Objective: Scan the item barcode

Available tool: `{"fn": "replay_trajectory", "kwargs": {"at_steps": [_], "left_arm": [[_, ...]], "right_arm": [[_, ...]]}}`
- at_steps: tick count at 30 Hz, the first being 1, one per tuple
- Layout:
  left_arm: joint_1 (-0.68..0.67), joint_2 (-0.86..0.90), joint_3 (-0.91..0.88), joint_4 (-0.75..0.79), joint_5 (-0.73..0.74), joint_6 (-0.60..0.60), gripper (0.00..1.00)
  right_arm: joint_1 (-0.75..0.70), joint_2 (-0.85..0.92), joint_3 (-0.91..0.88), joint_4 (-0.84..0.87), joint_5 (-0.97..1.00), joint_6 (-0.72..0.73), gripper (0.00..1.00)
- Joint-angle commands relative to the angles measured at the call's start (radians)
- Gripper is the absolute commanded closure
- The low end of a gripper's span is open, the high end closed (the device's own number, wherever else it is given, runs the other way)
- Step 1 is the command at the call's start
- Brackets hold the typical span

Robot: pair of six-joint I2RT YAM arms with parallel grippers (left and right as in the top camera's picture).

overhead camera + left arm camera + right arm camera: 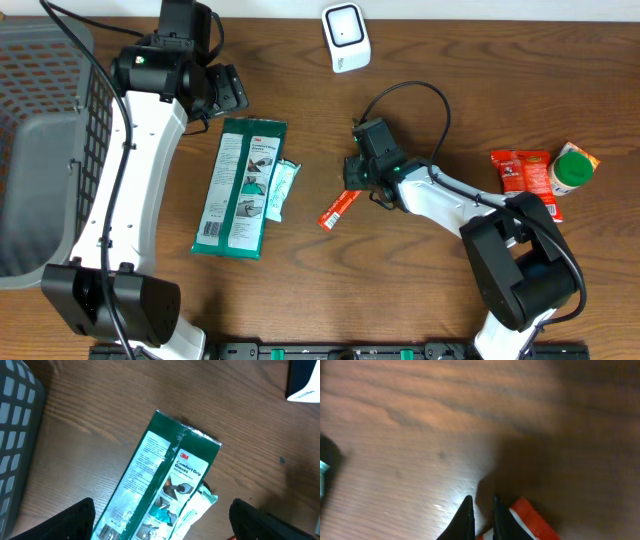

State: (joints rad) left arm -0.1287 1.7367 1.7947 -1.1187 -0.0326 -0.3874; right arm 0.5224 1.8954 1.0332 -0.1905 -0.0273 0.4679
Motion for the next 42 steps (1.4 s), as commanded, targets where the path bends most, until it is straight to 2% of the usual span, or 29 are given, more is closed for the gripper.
{"fn": "replay_trajectory", "kwargs": {"at_steps": [1, 5, 14, 18, 20, 23, 26, 29, 37, 42], "left_arm": [[0.003, -0.010, 0.004, -0.003, -0.013, 0.013, 0.14], [0.003, -0.010, 0.004, -0.002, -0.013, 0.013, 0.14], [0.003, -0.010, 0.004, -0.002, -0.013, 0.013, 0.14], [0.003, -0.010, 0.004, -0.002, -0.013, 0.013, 0.14], [0.003, -0.010, 0.004, -0.002, -0.013, 0.013, 0.14], [0.003, -0.010, 0.004, -0.002, -0.013, 0.013, 0.14], [0.003, -0.010, 0.004, -0.003, -0.013, 0.013, 0.14], [0.003, -0.010, 0.004, -0.003, -0.013, 0.013, 0.14], [0.003, -0.010, 0.004, -0.003, -0.013, 0.013, 0.14], [0.003, -0.010, 0.004, -0.002, -0.013, 0.013, 0.14]], "right_arm": [[-0.013, -0.002, 0.010, -0.067, 0.019, -0.016, 0.91], [-0.047, -0.019, 0.011, -0.220, 0.023, -0.016, 0.91], [-0.104, -0.093, 0.011, -0.504, -0.013, -0.018, 0.82], [-0.104, -0.120, 0.013, -0.577, -0.068, -0.151, 0.79], [-0.104, -0.137, 0.033, -0.617, -0.066, -0.227, 0.74], [-0.104, -0.159, 0.093, -0.669, -0.045, -0.241, 0.72], [-0.095, -0.183, 0.164, -0.680, -0.066, -0.265, 0.71], [-0.074, -0.185, 0.201, -0.660, -0.125, -0.379, 0.68], [0.023, -0.179, 0.162, -0.642, -0.165, -0.623, 0.57], [0.077, -0.174, 0.100, -0.565, -0.160, -0.685, 0.51]]}}
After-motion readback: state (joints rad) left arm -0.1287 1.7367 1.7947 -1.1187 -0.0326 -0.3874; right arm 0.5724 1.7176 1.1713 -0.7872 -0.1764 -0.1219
